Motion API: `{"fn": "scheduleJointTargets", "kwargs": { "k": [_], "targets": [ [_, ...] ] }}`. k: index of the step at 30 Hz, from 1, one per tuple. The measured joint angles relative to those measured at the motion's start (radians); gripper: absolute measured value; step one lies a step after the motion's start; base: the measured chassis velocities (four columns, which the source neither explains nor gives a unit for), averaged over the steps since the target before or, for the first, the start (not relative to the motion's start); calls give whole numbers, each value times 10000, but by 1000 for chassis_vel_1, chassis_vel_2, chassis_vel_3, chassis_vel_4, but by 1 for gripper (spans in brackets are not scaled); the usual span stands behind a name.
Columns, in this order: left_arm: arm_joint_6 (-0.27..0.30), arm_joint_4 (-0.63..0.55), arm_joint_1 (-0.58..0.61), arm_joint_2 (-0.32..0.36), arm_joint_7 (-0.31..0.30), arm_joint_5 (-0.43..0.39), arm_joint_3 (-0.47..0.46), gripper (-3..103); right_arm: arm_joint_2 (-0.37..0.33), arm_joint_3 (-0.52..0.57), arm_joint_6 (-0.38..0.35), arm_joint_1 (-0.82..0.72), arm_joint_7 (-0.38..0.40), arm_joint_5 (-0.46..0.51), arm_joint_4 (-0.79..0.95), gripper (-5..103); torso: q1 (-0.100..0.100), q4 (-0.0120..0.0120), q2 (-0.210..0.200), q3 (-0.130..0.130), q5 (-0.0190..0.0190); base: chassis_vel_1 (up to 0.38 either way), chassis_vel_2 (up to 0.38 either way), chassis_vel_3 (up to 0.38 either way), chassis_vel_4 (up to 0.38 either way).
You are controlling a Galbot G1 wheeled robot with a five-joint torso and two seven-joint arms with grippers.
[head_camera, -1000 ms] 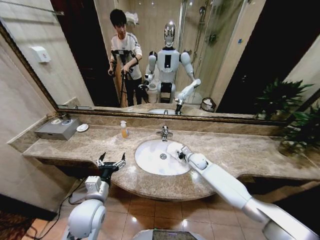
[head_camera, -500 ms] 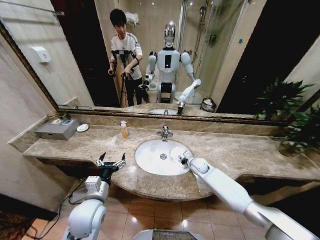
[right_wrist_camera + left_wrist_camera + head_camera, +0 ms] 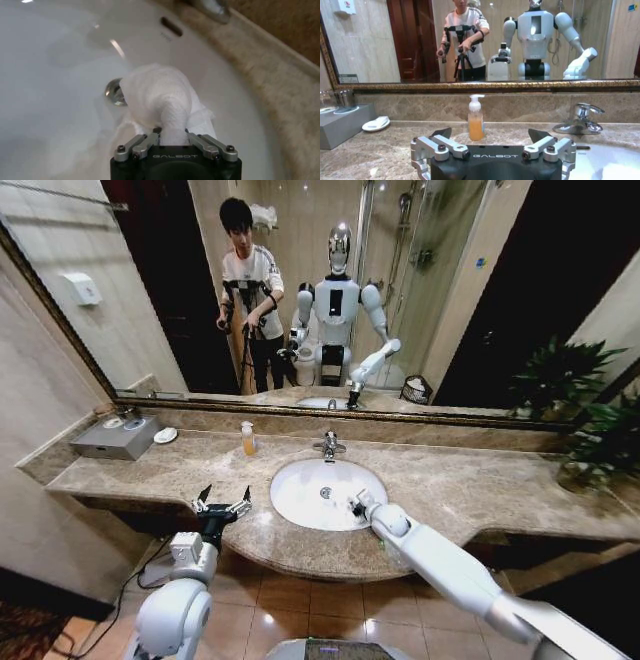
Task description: Pick up the towel from the sink counter and wipe the mirror surface.
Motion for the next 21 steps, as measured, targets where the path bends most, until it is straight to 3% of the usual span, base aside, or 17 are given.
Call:
{"fn": "scheduleJointTargets", "kwargs": {
  "k": [21],
  "targets": [
    [0,0,0,0,0,0,0,100,836,-2125,-77,221,724,456,480,14,-1,-2,1,-1,-1,0,0,0,0]
  ]
}}
